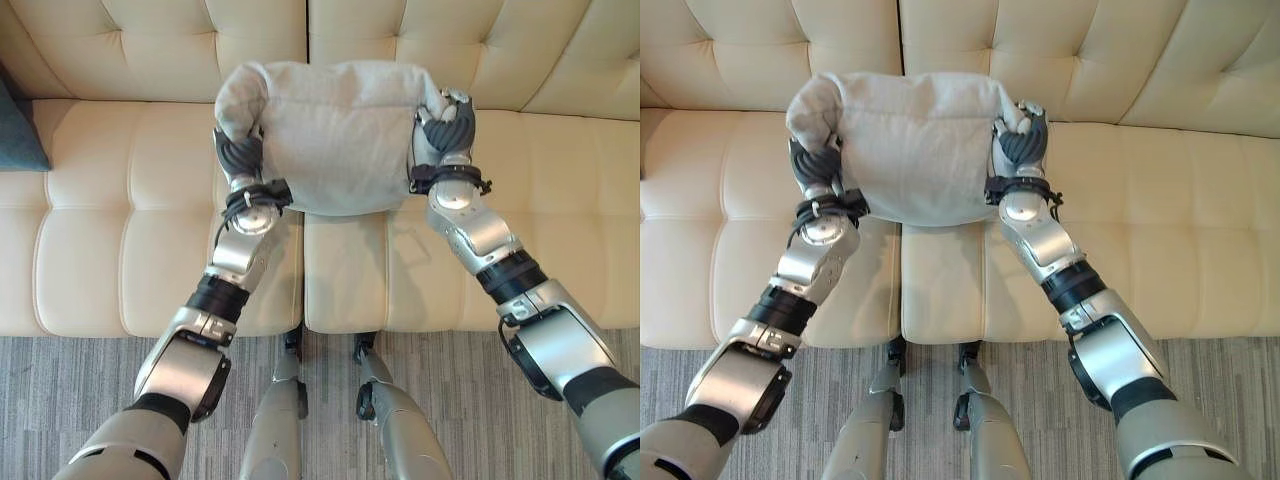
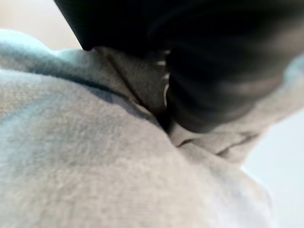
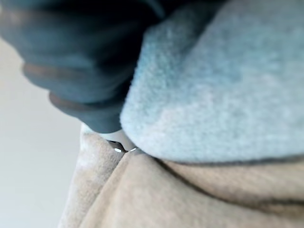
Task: Pick up all the scattered cushions and arrange them neatly on the sofa.
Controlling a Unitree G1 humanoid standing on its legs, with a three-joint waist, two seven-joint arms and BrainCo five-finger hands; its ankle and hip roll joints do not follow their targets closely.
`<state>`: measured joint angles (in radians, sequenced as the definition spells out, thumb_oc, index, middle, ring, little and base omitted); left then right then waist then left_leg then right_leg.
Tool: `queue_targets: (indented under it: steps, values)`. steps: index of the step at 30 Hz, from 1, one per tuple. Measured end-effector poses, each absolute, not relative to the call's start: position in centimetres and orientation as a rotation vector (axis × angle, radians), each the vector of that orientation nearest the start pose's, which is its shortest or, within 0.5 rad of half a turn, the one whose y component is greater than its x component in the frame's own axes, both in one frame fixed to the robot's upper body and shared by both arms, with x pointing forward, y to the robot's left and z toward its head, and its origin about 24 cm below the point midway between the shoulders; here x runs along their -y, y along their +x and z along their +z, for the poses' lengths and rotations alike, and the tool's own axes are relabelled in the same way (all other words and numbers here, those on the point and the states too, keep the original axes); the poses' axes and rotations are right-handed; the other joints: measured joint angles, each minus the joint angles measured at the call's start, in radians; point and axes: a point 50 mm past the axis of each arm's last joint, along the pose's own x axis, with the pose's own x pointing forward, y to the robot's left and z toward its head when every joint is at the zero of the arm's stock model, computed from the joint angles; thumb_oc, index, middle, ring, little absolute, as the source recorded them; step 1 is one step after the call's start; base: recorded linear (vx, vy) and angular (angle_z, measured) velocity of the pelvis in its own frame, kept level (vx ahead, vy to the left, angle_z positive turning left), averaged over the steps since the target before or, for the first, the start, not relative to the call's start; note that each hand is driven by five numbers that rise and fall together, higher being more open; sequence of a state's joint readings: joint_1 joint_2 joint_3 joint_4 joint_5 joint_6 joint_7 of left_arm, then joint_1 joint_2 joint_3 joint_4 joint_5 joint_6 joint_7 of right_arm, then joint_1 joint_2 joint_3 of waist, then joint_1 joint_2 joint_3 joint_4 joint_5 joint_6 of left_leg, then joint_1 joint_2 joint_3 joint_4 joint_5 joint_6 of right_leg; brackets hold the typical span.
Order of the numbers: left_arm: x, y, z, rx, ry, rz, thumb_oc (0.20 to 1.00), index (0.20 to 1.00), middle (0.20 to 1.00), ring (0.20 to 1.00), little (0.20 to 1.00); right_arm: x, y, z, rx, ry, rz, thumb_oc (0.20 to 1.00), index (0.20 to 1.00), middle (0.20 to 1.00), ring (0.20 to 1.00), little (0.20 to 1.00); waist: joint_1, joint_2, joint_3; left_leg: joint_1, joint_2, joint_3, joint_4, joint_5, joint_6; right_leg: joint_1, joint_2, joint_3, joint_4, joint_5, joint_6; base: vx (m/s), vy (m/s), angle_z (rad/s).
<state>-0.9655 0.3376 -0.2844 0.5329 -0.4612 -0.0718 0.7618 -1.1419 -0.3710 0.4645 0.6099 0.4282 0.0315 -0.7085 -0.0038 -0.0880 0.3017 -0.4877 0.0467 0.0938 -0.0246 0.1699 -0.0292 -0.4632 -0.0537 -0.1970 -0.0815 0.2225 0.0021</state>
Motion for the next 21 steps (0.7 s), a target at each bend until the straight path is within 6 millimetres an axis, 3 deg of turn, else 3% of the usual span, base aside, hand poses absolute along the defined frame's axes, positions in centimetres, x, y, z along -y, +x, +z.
queue_targets:
  steps: [2, 3, 4, 5, 7, 9, 12, 14, 18, 21]
  values:
    - [-14.5, 39.1, 23.2, 0.379, -0.097, 0.440, 0.238, 0.238, 0.238, 0.238, 0.238, 11.5, 40.1, 26.8, 0.431, -0.206, -0.338, 0.200, 0.200, 0.200, 0.200, 0.200, -0.003, -0.001, 0.000, 0.000, -0.001, 0.000, 0.000, 0.000, 0.000, 0.001, -0.001, 0.000, 0.000, 0.000, 0.000, 0.00, 0.000, 0.00]
    - [-14.6, 39.3, 23.5, 0.377, -0.096, 0.446, 0.589, 0.589, 0.589, 0.589, 0.589, 11.5, 40.3, 27.2, 0.431, -0.227, -0.340, 0.589, 0.589, 0.589, 0.589, 0.589, -0.004, -0.001, 0.000, 0.001, -0.001, 0.000, 0.000, 0.000, 0.000, 0.001, -0.002, 0.000, 0.000, 0.000, 0.000, 0.00, 0.000, 0.00]
    - [-14.8, 39.6, 23.8, 0.374, -0.085, 0.454, 0.752, 0.752, 0.752, 0.752, 0.752, 11.4, 40.6, 27.5, 0.427, -0.270, -0.337, 1.000, 1.000, 1.000, 1.000, 1.000, -0.006, -0.001, 0.000, 0.000, -0.001, 0.000, 0.000, 0.000, 0.000, 0.001, -0.002, 0.000, 0.000, 0.000, 0.000, 0.00, 0.000, 0.00]
    - [-15.0, 40.0, 24.2, 0.360, -0.073, 0.460, 1.000, 1.000, 1.000, 1.000, 1.000, 11.3, 40.9, 28.0, 0.421, -0.320, -0.330, 1.000, 1.000, 1.000, 1.000, 1.000, -0.004, -0.001, 0.000, 0.001, -0.001, 0.000, 0.000, 0.000, 0.000, 0.002, -0.003, 0.000, 0.000, 0.000, 0.000, 0.03, -0.034, 0.01]
    - [-15.5, 40.4, 24.9, 0.361, -0.038, 0.458, 1.000, 1.000, 1.000, 1.000, 1.000, 11.3, 41.1, 28.8, 0.428, -0.356, -0.324, 1.000, 1.000, 1.000, 1.000, 1.000, -0.006, -0.001, 0.000, 0.002, -0.002, 0.001, 0.000, 0.000, 0.000, 0.002, -0.003, 0.001, 0.000, 0.000, 0.000, 0.02, -0.018, -0.01]
    - [-16.7, 41.2, 27.0, 0.345, -0.007, 0.453, 1.000, 1.000, 1.000, 1.000, 1.000, 12.1, 41.5, 31.0, 0.436, -0.444, -0.328, 1.000, 1.000, 1.000, 1.000, 1.000, -0.007, -0.001, 0.000, 0.000, -0.001, 0.000, -0.001, 0.001, 0.000, 0.001, -0.002, 0.000, 0.000, 0.001, 0.000, 0.05, -0.032, -0.01]
    - [-19.4, 41.3, 30.0, 0.354, -0.104, 0.461, 1.000, 1.000, 1.000, 1.000, 1.000, 14.6, 41.1, 34.7, 0.484, -0.472, -0.386, 1.000, 1.000, 1.000, 1.000, 1.000, -0.005, -0.001, -0.001, 0.005, 0.002, -0.004, -0.011, 0.006, -0.005, 0.003, 0.000, -0.007, 0.000, 0.001, 0.000, 0.06, -0.011, 0.02]
    - [-21.5, 41.1, 31.1, 0.347, -0.216, 0.477, 1.000, 1.000, 1.000, 1.000, 1.000, 16.6, 40.7, 35.9, 0.498, -0.450, -0.444, 1.000, 1.000, 1.000, 1.000, 1.000, -0.001, 0.000, -0.001, 0.011, 0.003, -0.004, -0.019, 0.010, -0.006, 0.006, 0.001, -0.009, 0.000, 0.002, -0.001, 0.06, -0.008, 0.01]
    - [-24.8, 40.5, 31.6, 0.326, -0.403, 0.544, 1.000, 1.000, 1.000, 1.000, 1.000, 18.4, 40.3, 36.5, 0.492, -0.344, -0.507, 1.000, 1.000, 1.000, 1.000, 1.000, 0.007, 0.000, -0.001, 0.017, 0.004, -0.004, -0.019, 0.011, -0.007, 0.011, 0.002, -0.013, 0.000, 0.002, -0.002, 0.03, 0.000, -0.01]
    - [-26.2, 40.1, 31.2, 0.325, -0.418, 0.557, 1.000, 1.000, 1.000, 1.000, 1.000, 19.6, 39.8, 36.8, 0.496, -0.156, -0.515, 1.000, 1.000, 1.000, 1.000, 1.000, 0.010, 0.000, -0.001, 0.028, 0.006, -0.006, -0.019, 0.012, -0.008, 0.025, 0.004, -0.020, 0.000, 0.002, -0.002, 0.04, 0.001, 0.06]
